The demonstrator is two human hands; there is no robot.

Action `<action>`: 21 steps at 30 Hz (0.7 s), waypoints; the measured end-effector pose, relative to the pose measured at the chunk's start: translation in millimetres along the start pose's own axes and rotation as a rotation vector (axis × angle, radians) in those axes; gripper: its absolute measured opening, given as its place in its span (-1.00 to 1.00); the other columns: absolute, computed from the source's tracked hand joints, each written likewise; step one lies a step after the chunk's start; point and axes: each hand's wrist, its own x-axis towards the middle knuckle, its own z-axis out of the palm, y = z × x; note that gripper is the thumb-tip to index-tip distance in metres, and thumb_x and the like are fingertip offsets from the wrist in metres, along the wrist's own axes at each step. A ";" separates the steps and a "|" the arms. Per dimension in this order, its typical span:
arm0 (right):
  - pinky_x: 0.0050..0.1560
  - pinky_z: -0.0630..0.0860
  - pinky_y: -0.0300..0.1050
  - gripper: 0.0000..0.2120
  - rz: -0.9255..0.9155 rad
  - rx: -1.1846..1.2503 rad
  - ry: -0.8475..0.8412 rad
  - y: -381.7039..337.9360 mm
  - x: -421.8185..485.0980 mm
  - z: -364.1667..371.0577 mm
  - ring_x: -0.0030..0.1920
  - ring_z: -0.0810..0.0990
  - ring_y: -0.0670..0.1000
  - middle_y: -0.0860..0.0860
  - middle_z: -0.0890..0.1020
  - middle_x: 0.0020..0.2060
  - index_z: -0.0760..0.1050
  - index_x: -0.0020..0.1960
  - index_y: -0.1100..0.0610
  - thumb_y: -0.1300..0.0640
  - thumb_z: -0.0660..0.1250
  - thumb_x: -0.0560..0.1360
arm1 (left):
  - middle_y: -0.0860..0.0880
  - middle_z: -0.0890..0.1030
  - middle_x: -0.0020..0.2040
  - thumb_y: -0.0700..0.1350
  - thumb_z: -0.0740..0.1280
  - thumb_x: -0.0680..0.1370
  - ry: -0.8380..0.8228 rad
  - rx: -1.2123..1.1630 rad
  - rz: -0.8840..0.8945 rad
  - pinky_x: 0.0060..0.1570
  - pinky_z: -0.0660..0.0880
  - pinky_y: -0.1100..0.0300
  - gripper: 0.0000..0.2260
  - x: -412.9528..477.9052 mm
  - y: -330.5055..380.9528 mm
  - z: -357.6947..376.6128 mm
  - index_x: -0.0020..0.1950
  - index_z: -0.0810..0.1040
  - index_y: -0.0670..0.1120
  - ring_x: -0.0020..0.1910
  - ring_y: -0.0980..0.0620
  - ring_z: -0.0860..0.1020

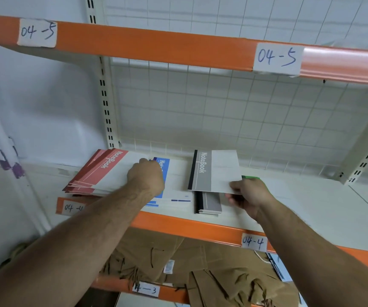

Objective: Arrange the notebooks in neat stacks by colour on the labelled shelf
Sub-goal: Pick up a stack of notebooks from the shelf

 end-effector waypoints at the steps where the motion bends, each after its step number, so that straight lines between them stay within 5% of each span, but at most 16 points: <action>1: -0.48 0.53 -0.16 -0.92 0.001 0.001 0.005 -0.2 1.0 -4.8 -0.41 0.57 0.11 0.21 0.60 -0.34 0.52 -0.01 0.32 0.39 0.25 0.55 | -0.12 0.46 0.20 -0.10 0.33 0.52 0.034 -0.040 0.015 -0.05 0.43 0.11 -0.63 -0.7 5.9 -1.5 0.31 0.43 -0.14 0.17 -0.10 0.49; 9: -0.45 0.48 -0.10 -0.92 0.043 -0.133 0.007 3.6 7.6 -38.2 -0.42 0.54 0.15 0.20 0.62 -0.43 0.50 -0.09 0.33 0.38 0.23 0.54 | -0.10 0.51 0.21 -0.19 0.23 0.51 0.158 -0.188 0.115 0.08 0.43 0.04 -0.66 -13.9 51.9 0.5 0.28 0.47 -0.14 0.18 -0.12 0.45; 13: -0.33 0.45 -0.04 -0.90 0.090 -0.404 -0.003 11.1 9.6 -39.8 -0.42 0.55 0.14 0.23 0.68 -0.36 0.51 -0.22 0.30 0.31 0.26 0.45 | -0.09 0.53 0.21 -0.18 0.24 0.50 0.141 -0.210 0.074 0.09 0.48 0.02 -0.66 -22.0 62.8 4.5 0.28 0.48 -0.14 0.19 -0.11 0.46; 21: -0.33 0.45 -0.20 -0.88 -0.154 -1.035 0.114 6.6 11.5 -41.6 -0.33 0.48 -0.03 0.00 0.51 -0.32 0.44 -0.26 0.12 0.21 0.32 0.45 | -0.09 0.56 0.21 -0.14 0.28 0.51 0.147 -0.249 0.021 -0.01 0.54 0.02 -0.64 -35.0 69.1 14.6 0.31 0.49 -0.14 0.15 -0.08 0.51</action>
